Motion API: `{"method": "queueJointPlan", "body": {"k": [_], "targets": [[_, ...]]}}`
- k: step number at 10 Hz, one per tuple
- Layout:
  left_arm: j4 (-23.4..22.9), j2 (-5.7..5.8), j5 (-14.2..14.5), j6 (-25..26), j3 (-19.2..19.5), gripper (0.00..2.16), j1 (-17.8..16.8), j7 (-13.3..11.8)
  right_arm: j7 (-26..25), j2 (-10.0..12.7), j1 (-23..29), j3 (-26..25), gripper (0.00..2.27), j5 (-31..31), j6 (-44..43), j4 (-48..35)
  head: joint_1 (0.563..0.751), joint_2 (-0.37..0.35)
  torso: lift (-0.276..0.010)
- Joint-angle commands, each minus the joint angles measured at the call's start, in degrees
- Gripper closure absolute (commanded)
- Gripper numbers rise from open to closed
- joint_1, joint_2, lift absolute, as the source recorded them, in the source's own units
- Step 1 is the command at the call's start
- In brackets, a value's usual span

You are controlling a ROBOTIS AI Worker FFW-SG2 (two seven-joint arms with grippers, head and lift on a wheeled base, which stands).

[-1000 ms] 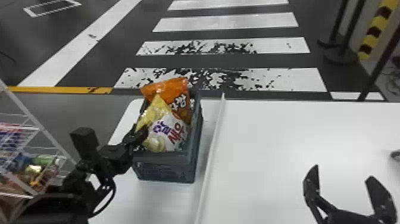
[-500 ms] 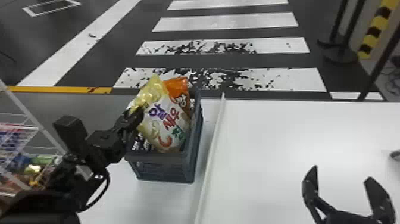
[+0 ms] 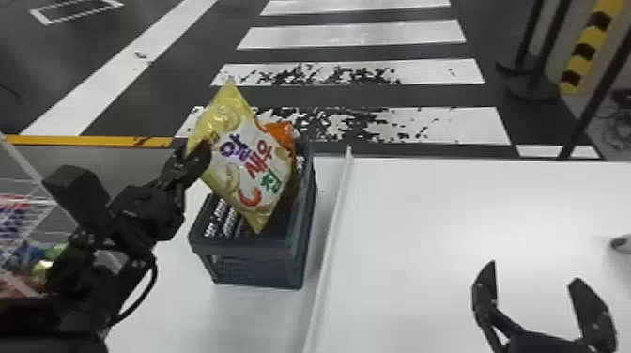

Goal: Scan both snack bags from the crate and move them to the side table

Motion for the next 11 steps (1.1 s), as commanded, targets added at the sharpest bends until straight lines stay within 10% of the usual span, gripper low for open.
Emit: {"method": "queueJointPlan", "body": {"k": [1,9,11], "targets": [[-2.72,0.11,1.21,0.45,1.83,2.14,1.06,0.04,0.08,0.00,0.00,0.00,0.09,0.09,0.00,-0.05,0.695,0.158,-0.099],[-6.94,-1.39,24.59,2.39,5.44,2.14,1.59,-4.44,-0.09,0.09,0.44,0.97,0.09,2.20,2.81,-2.43,0.695,0.172,-0.099],[-5.71,-1.65,24.67,2.39,0.34,2.14,1.06,-4.88,-0.09,0.09,1.06,0.97,0.09,2.55,3.51,-3.31,0.695,0.155,-0.099]]}}
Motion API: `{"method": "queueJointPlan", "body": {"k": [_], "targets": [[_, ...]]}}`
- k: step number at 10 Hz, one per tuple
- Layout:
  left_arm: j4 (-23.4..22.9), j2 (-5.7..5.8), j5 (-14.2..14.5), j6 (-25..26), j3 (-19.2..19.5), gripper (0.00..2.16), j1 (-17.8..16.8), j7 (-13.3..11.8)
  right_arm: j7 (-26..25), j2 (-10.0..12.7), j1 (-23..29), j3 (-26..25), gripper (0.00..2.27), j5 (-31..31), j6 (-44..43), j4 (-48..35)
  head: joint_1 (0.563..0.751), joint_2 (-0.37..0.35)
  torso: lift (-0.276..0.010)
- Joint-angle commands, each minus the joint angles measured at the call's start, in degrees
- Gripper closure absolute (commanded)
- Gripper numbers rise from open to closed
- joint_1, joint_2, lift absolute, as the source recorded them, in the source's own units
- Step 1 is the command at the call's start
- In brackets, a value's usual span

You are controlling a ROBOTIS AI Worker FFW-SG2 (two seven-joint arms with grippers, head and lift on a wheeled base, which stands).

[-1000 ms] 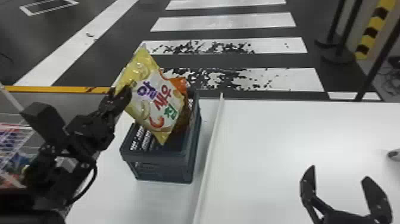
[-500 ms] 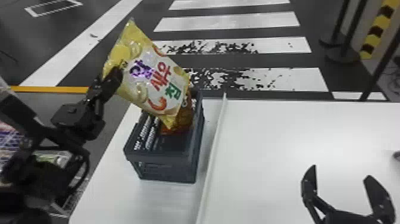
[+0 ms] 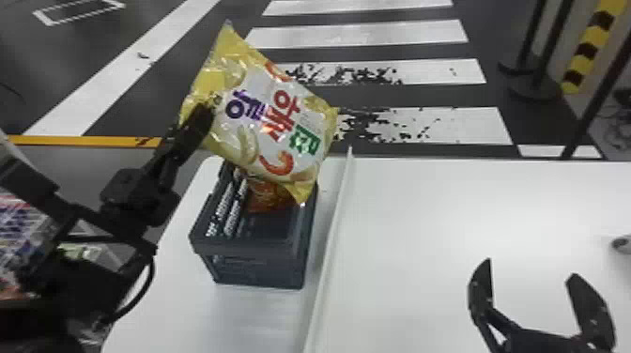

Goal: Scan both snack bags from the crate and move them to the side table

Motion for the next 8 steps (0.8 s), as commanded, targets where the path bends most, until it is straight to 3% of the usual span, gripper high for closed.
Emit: {"method": "queueJointPlan", "body": {"k": [1,4,6,8], "targets": [[1.95,-0.33,-0.54,-0.35,-4.54,2.14,-0.42,0.03,-0.13,0.09,0.32,-0.09,0.09,0.38,0.37,-0.63,0.695,0.131,-0.099],[8.28,-0.59,-7.30,-5.27,-15.53,2.14,-2.53,1.61,-0.93,0.09,0.67,-0.09,0.09,0.82,1.08,-1.69,0.695,0.038,-0.099],[12.67,-1.03,-7.83,-8.26,-22.30,2.14,-3.85,2.05,-0.93,0.09,0.85,-0.09,0.09,1.17,1.25,-1.78,0.695,-0.026,-0.099],[17.07,-1.47,-10.64,-10.19,-28.28,2.14,-5.96,3.10,-1.28,0.09,0.94,-0.09,0.09,1.17,1.08,-1.78,0.695,-0.074,-0.099]]}}
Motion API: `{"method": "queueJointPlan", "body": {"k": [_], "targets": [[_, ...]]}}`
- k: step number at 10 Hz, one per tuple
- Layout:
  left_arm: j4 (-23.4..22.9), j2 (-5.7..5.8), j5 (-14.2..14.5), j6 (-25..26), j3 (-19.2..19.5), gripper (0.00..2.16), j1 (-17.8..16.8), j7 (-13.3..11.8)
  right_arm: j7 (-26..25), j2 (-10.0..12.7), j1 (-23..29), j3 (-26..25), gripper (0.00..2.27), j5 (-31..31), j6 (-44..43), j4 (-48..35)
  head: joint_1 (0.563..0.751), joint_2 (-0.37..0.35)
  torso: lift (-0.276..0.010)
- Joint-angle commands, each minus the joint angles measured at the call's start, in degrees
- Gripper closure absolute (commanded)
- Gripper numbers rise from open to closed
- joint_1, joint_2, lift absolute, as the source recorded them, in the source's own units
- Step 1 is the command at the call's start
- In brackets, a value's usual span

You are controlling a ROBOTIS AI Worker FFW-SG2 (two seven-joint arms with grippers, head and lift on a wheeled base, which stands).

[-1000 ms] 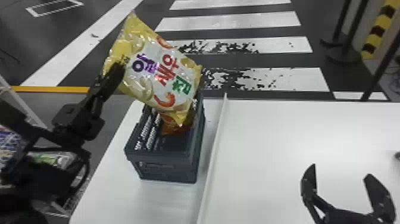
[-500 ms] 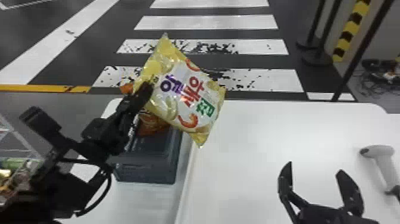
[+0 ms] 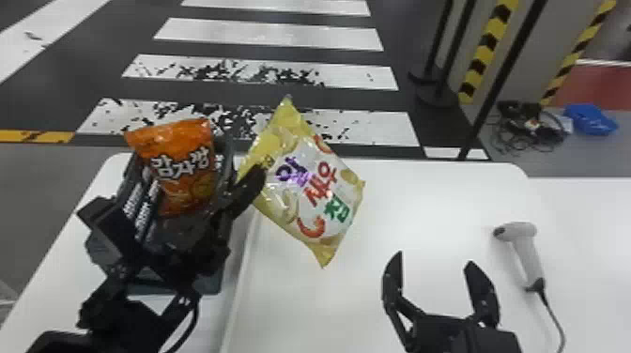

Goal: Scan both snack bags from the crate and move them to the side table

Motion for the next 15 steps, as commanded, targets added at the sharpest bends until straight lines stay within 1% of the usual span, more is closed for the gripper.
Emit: {"method": "queueJointPlan", "body": {"k": [1,2,3,5,6,7,8,9,10,11,12,13,14,15], "targets": [[4.32,-0.26,-1.97,-1.16,-4.21,2.14,-1.81,0.47,-0.21,0.00,0.09,0.00,0.09,-0.02,-0.12,0.00,0.695,-0.110,-0.099],[7.66,-0.44,-2.76,-1.51,-6.93,2.14,-3.31,0.82,-0.30,0.00,0.09,-0.09,0.09,-0.02,-0.12,0.00,0.695,-0.140,-0.099],[11.00,-0.88,-3.64,-2.03,-9.39,2.14,-4.80,1.26,-0.30,0.00,0.09,-0.09,0.09,-0.02,-0.12,0.00,0.695,-0.168,-0.099],[17.68,-1.76,-3.81,-2.91,-12.91,2.14,-7.88,0.74,-0.30,0.00,0.09,-0.09,0.09,0.07,-0.12,0.09,0.695,-0.208,-0.099],[19.97,-2.28,-3.64,-2.91,-14.05,2.14,-8.84,0.03,-0.30,0.00,0.09,-0.09,0.09,-0.02,-0.12,0.09,0.695,-0.229,-0.099],[21.99,-2.81,-3.55,-2.74,-14.75,2.14,-9.99,-1.46,-0.30,0.00,0.09,-0.17,0.09,-0.02,-0.12,0.18,0.695,-0.247,-0.099],[23.40,-3.08,-3.46,-1.68,-15.63,2.14,-11.39,-3.57,-0.30,0.00,0.09,-0.17,0.09,-0.02,-0.30,0.35,0.695,-0.256,-0.099],[23.40,-3.08,-4.16,1.48,-16.60,2.14,-12.18,-5.24,-0.30,0.00,0.09,-0.17,0.09,-0.02,-0.30,0.35,0.695,-0.274,-0.099],[23.40,-3.25,-4.96,3.41,-17.66,1.79,-12.54,-4.45,-0.30,0.00,0.09,-0.17,0.09,-0.02,-0.30,0.35,0.695,-0.298,-0.099],[23.13,-3.16,-5.22,3.41,-18.62,0.31,-12.45,-3.04,-0.30,0.00,0.09,-0.17,0.09,-0.02,-0.30,0.35,0.695,-0.308,-0.099],[21.99,-2.99,-8.12,3.06,-18.97,0.00,-11.48,-2.08,-0.30,0.00,0.09,-0.17,0.09,-0.02,-0.30,0.35,0.695,-0.321,-0.099],[18.83,-2.72,-11.81,3.06,-18.89,0.00,-10.25,0.47,-0.30,0.00,0.18,-0.17,0.09,-0.02,-0.30,0.35,0.695,-0.329,-0.099],[16.19,-2.37,-17.00,2.71,-18.71,0.02,-9.28,2.76,-0.30,0.00,0.18,-0.17,0.09,-0.02,-0.30,0.35,0.695,-0.327,-0.099],[14.52,-2.11,-21.22,2.71,-18.53,0.02,-8.67,4.60,-0.30,0.00,0.18,-0.17,0.09,-0.02,-0.30,0.44,0.695,-0.320,-0.099]]}}
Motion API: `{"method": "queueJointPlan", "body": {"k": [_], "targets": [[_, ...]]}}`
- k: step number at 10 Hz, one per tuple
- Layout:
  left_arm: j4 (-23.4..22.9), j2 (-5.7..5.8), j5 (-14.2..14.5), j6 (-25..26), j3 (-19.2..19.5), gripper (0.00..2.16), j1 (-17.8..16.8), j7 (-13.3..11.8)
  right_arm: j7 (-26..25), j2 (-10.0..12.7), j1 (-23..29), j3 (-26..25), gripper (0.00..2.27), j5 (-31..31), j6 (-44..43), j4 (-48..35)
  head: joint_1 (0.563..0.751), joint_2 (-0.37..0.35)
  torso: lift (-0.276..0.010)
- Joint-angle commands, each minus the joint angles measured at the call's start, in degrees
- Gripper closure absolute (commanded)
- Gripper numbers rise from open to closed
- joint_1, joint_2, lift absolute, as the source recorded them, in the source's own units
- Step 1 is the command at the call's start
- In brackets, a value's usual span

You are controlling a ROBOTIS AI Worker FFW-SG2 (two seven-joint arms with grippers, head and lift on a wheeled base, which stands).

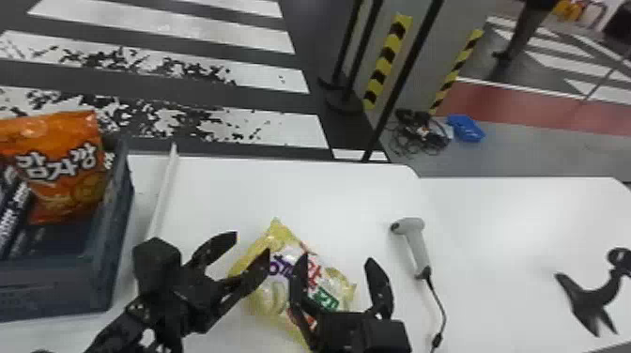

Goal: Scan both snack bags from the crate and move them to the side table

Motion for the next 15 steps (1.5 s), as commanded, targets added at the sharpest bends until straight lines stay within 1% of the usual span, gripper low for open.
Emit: {"method": "queueJointPlan", "body": {"k": [1,2,3,4,5,6,7,8,10,11,12,13,15], "targets": [[-2.02,0.68,-5.69,-0.02,0.34,0.02,0.57,1.64,0.00,0.00,0.00,0.00,0.09,0.00,0.00,0.03,0.695,-0.315,-0.099],[-3.08,0.94,-11.58,0.16,0.07,0.02,0.92,3.58,0.00,0.00,0.00,0.00,0.09,0.00,0.00,0.03,0.695,-0.304,-0.099],[-5.28,1.47,-16.50,0.16,0.25,0.02,2.33,6.65,0.00,0.00,-0.08,0.00,0.09,0.00,0.00,0.12,0.695,-0.291,-0.099],[-8.09,2.17,-21.60,0.16,0.60,0.02,3.74,10.87,0.00,0.00,-0.08,-0.17,0.09,0.00,0.00,0.21,0.695,-0.277,-0.099],[-11.78,3.05,-21.69,-0.19,3.06,0.02,6.11,12.37,0.00,0.00,-0.08,-0.17,0.09,0.00,0.00,0.21,0.695,-0.256,-0.099],[-15.03,3.93,-20.55,-1.78,6.14,0.02,8.57,12.37,0.08,0.00,-0.35,-0.17,0.09,-0.09,0.18,0.56,0.695,-0.231,-0.099],[-18.11,4.54,-18.00,-4.24,9.92,0.02,11.47,12.28,0.08,0.00,-0.52,-0.17,0.09,-0.26,0.18,0.74,0.695,-0.215,-0.099],[-20.57,5.51,-14.22,-6.00,13.34,0.02,13.93,12.19,0.08,0.00,-0.70,-0.17,0.09,-0.53,0.18,0.82,0.695,-0.185,-0.099],[-22.94,6.57,-9.91,-9.51,19.41,0.02,18.41,12.19,0.17,0.00,-1.14,-0.35,0.09,-1.05,0.70,1.09,0.695,-0.103,-0.099],[-22.85,6.57,-7.98,-10.57,22.13,0.03,20.00,12.19,0.52,0.00,-1.67,-0.79,0.09,-1.58,2.29,1.09,0.695,-0.066,-0.099],[-22.68,6.57,-5.60,-10.57,24.07,0.03,21.31,12.19,0.88,0.00,-2.37,-0.97,0.09,-2.11,3.87,1.18,0.695,-0.048,-0.099],[-22.50,6.39,-4.72,-11.44,25.82,0.03,22.63,12.19,1.58,0.00,-3.07,-1.14,0.09,-2.55,5.10,1.09,0.695,-0.016,-0.099],[-22.15,6.21,-1.56,-13.73,28.99,0.03,25.01,11.75,3.86,0.00,-4.65,-2.64,0.06,-4.66,10.90,0.47,0.695,0.036,-0.099]]}}
